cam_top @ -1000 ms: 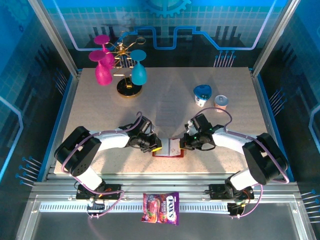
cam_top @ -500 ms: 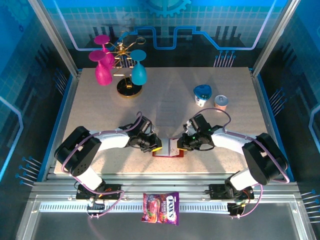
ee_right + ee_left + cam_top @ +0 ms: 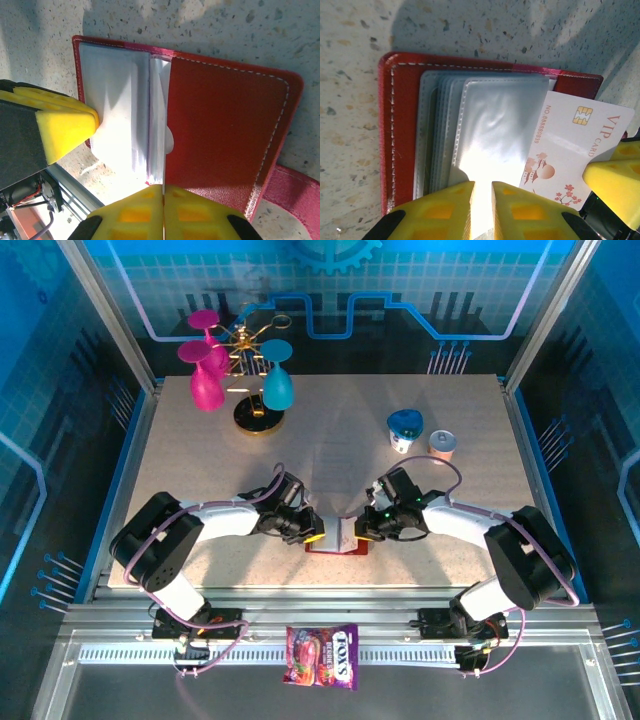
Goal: Take the credit cards out of the card holder
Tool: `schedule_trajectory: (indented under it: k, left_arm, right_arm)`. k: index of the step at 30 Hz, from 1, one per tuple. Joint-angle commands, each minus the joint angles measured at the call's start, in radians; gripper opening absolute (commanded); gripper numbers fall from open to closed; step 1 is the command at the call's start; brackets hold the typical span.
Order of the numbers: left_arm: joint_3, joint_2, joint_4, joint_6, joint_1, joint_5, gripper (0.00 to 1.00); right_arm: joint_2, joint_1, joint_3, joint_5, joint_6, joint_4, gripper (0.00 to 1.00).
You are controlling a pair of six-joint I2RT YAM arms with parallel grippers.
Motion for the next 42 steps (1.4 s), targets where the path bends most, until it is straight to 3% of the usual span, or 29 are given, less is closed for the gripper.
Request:
schedule_trajectory:
  k: [1,11,30,42]
  left_arm:
    - [-0.003,-0.021,-0.035,0.000,0.007,-0.011,0.18]
    - [0.020,-0.123,-0.093,0.031,0.023,-0.048,0.20]
    - [-0.113,-0.325,-0.067,0.040,0.166,-0.060,0.24]
    - [-0.159,-0.437,-0.110,0.072,0.221,-0.062,0.24]
  right_arm:
    - [-0.038,0.014,0.039,0.021,-0.011,-0.052,0.07]
    - [-0.061,0.014,0.169,0.111,-0.208,-0.256,0.03]
    - [0.179,0.086,0.637,0.343,-1.131,-0.730,0.00]
    - [0.362,0.099,0.967,0.420,-1.395,-0.918,0.00]
